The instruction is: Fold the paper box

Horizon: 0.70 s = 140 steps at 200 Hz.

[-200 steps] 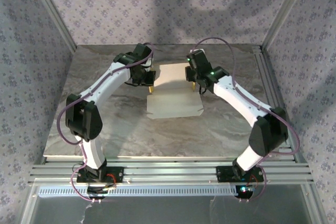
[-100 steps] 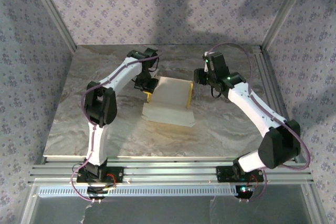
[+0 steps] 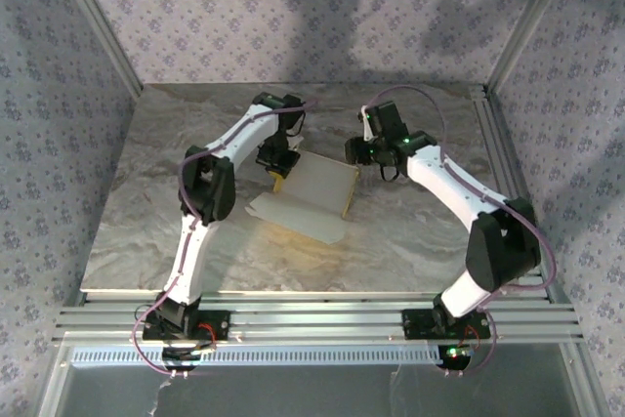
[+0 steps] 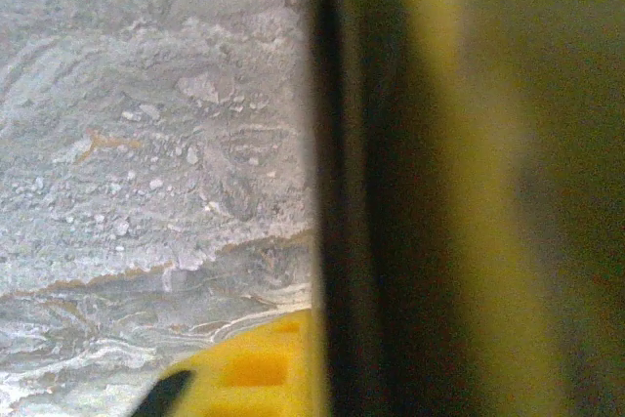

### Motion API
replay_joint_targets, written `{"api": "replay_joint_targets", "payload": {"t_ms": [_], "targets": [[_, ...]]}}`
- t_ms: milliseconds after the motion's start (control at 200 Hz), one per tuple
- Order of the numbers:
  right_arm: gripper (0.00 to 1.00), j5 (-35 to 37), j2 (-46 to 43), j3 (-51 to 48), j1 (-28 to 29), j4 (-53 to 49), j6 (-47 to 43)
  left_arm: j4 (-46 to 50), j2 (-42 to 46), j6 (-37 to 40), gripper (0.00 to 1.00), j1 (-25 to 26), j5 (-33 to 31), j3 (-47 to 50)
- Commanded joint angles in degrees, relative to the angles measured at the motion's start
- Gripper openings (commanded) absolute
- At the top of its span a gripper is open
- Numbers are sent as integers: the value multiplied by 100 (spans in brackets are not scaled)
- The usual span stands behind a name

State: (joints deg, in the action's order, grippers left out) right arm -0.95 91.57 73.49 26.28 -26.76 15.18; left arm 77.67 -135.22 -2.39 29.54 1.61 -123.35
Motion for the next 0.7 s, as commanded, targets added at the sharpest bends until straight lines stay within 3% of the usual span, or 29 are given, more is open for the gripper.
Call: {"api": "replay_joint_targets", "payload": {"t_ms": [0, 130, 555, 630, 695], "targets": [[52, -109, 121, 132, 50, -172, -197, 572, -172, 239, 38, 77, -259, -350], [52, -54, 189, 60, 54, -145, -260, 522, -125, 224, 51, 152, -452, -592], [51, 4, 957, 516, -87, -159, -557, 447, 518, -346, 63, 330, -1084, -2613], [50, 14, 1047, 604, -142, -173, -582, 279, 905, -562, 61, 337, -1383, -2486], [50, 53, 1172, 742, -182, -248, -595, -289, 1655, -749, 60, 351, -1448, -1631]]}}
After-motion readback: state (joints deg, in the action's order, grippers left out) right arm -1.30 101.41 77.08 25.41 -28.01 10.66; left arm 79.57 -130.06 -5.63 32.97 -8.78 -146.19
